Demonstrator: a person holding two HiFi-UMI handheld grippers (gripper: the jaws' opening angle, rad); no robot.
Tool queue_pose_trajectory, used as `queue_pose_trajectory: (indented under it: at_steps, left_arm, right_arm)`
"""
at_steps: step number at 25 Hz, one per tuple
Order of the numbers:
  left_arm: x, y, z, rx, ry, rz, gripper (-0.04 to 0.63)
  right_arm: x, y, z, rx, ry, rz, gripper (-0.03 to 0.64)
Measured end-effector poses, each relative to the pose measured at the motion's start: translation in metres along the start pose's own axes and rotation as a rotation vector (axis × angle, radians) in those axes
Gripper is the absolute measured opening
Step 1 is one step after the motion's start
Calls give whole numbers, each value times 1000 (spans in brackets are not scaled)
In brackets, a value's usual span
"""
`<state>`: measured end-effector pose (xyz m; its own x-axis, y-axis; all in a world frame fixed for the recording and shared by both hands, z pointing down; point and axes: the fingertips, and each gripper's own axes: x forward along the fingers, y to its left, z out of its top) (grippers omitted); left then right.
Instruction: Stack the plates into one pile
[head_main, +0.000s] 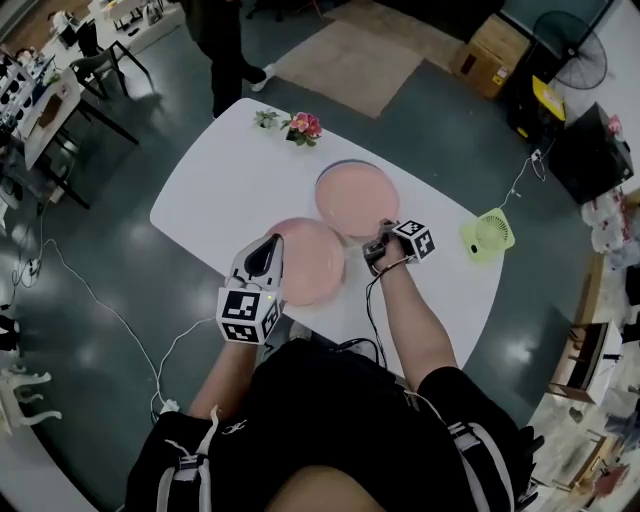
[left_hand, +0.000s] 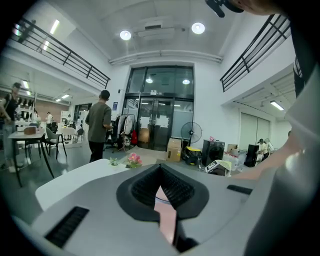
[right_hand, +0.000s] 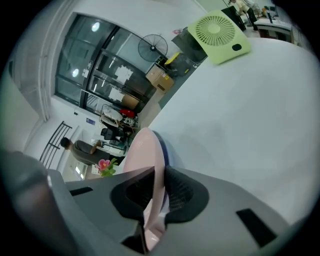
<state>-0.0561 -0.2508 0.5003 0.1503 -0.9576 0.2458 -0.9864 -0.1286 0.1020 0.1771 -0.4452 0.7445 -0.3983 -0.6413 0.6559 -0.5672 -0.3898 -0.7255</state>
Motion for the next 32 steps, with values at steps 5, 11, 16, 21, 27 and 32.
queue_pose_trajectory:
  at_steps: [5, 11, 16, 21, 27, 32]
  left_arm:
    - [-3, 5, 0, 1, 5, 15, 12]
    - [3, 0, 3, 8, -1, -6, 12]
    - [11, -24, 16, 24, -29, -45, 12]
    - [22, -67, 30, 43, -59, -123, 12]
    - [38, -119, 45, 70, -87, -230, 12]
    - [42, -160, 45, 95, -83, -284, 12]
  right_arm:
    - [9, 0, 2, -43, -25, -36, 63]
    - [-4, 14, 17, -226, -73, -1, 115]
    - [-76, 57, 51, -561, -283, 56, 118]
    - [-201, 114, 73, -975, -672, 124, 67]
    - [-307, 118, 67, -1063, -878, 161, 17]
    - [-333, 95, 68, -1070, -873, 166, 17]
